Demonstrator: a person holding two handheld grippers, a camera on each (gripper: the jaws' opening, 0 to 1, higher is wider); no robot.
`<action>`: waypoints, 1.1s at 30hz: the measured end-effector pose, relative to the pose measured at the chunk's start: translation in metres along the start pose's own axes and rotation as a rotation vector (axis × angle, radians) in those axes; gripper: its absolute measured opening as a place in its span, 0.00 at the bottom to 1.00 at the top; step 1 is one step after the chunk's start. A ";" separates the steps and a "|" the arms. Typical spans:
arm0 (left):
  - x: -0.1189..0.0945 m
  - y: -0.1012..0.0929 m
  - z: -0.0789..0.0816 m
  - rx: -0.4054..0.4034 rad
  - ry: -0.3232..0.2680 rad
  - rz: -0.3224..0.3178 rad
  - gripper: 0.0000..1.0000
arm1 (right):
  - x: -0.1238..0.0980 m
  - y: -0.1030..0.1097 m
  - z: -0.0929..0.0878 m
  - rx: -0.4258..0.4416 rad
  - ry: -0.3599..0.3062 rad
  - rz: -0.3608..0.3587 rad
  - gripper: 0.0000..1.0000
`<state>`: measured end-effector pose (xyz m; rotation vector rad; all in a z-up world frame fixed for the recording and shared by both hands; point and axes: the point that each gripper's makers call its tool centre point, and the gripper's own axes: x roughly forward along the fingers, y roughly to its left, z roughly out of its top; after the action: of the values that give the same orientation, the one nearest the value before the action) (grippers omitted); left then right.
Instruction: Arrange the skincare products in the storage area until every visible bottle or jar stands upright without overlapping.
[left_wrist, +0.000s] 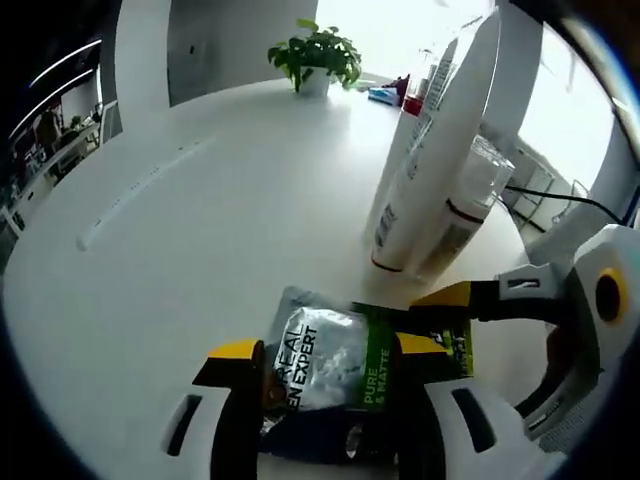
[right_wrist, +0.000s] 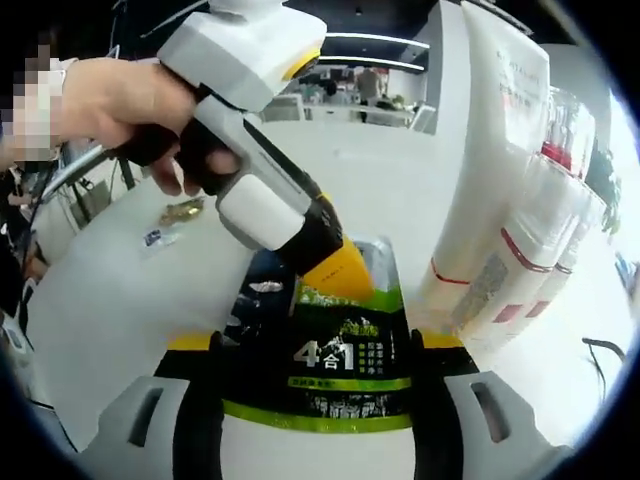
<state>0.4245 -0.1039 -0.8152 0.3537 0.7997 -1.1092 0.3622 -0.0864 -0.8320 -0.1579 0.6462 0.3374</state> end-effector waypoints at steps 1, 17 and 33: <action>0.000 -0.001 0.000 0.004 0.000 -0.003 0.46 | -0.001 0.000 0.000 0.002 0.000 0.001 0.77; -0.016 0.003 0.004 0.052 -0.025 0.034 0.47 | -0.017 0.000 0.002 -0.005 -0.025 0.053 0.73; -0.068 0.035 -0.044 0.174 0.092 0.124 0.44 | -0.057 -0.018 -0.025 -0.290 0.044 0.224 0.63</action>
<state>0.4241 -0.0172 -0.7997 0.5962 0.7534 -1.0538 0.3122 -0.1241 -0.8164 -0.3724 0.6576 0.6456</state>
